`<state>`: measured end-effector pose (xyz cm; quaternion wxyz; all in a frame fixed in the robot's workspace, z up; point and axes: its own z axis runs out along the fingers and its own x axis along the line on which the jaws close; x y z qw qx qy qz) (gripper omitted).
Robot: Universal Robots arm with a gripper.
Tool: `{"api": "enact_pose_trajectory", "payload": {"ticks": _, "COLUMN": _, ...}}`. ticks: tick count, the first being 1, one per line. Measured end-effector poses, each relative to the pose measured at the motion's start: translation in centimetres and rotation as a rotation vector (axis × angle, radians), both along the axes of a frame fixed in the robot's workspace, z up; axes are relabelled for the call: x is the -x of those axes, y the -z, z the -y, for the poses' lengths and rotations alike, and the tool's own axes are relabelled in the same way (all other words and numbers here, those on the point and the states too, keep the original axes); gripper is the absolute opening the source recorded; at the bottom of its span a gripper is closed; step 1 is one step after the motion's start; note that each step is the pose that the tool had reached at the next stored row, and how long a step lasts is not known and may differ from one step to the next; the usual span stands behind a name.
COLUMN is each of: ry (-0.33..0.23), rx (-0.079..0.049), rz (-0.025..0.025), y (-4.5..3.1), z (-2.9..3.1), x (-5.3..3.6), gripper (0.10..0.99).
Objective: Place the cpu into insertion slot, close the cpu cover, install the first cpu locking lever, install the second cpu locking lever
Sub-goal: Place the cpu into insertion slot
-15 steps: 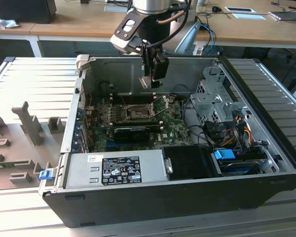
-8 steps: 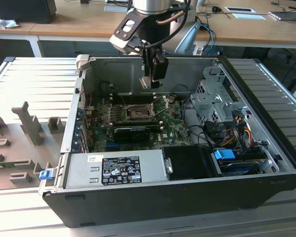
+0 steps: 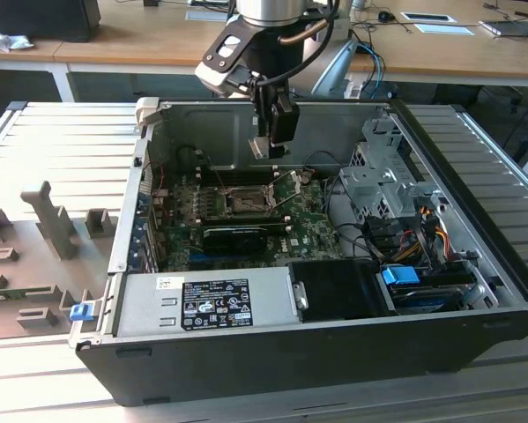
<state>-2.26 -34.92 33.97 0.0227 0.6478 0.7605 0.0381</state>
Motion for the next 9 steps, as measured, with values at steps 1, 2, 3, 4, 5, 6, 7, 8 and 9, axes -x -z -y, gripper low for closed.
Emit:
{"api": "enact_pose_trajectory", "payload": {"ticks": 1, "ry": 0.002, "rx": 0.000, "rz": 0.0000, "y": 0.01, "z": 0.00, "x": 0.00, "gripper": 0.533}}
{"api": "enact_pose_trajectory", "payload": {"ticks": 2, "ry": 0.004, "rx": 0.000, "rz": 0.0000, "y": 0.01, "z": 0.00, "x": 0.00, "gripper": 0.533}}
{"api": "enact_pose_trajectory", "payload": {"ticks": 3, "ry": 0.006, "rx": 0.000, "rz": 0.0000, "y": 0.02, "z": 0.00, "x": 0.00, "gripper": 0.533}}
{"api": "enact_pose_trajectory", "payload": {"ticks": 4, "ry": 0.008, "rx": 0.000, "rz": 0.0000, "y": 0.03, "z": 0.00, "x": 0.00, "gripper": 0.533}}
{"api": "enact_pose_trajectory", "payload": {"ticks": 5, "ry": 0.010, "rx": 0.000, "rz": 0.0000, "y": 0.03, "z": 0.00, "x": 0.00, "gripper": 0.533}}
{"api": "enact_pose_trajectory", "payload": {"ticks": 6, "ry": 0.012, "rx": 0.000, "rz": 0.0000, "y": 0.04, "z": 0.00, "x": 0.00, "gripper": 0.533}}
{"api": "enact_pose_trajectory", "payload": {"ticks": 7, "ry": 0.013, "rx": 0.000, "rz": -0.0001, "y": 0.04, "z": 0.00, "x": 0.00, "gripper": 0.533}}
{"api": "enact_pose_trajectory", "payload": {"ticks": 8, "ry": 0.015, "rx": 0.000, "rz": 0.0000, "y": 0.05, "z": 0.00, "x": 0.00, "gripper": 0.533}}
{"api": "enact_pose_trajectory", "payload": {"ticks": 9, "ry": 0.017, "rx": 0.000, "rz": 0.0000, "y": 0.05, "z": 0.00, "x": 0.00, "gripper": 0.533}}
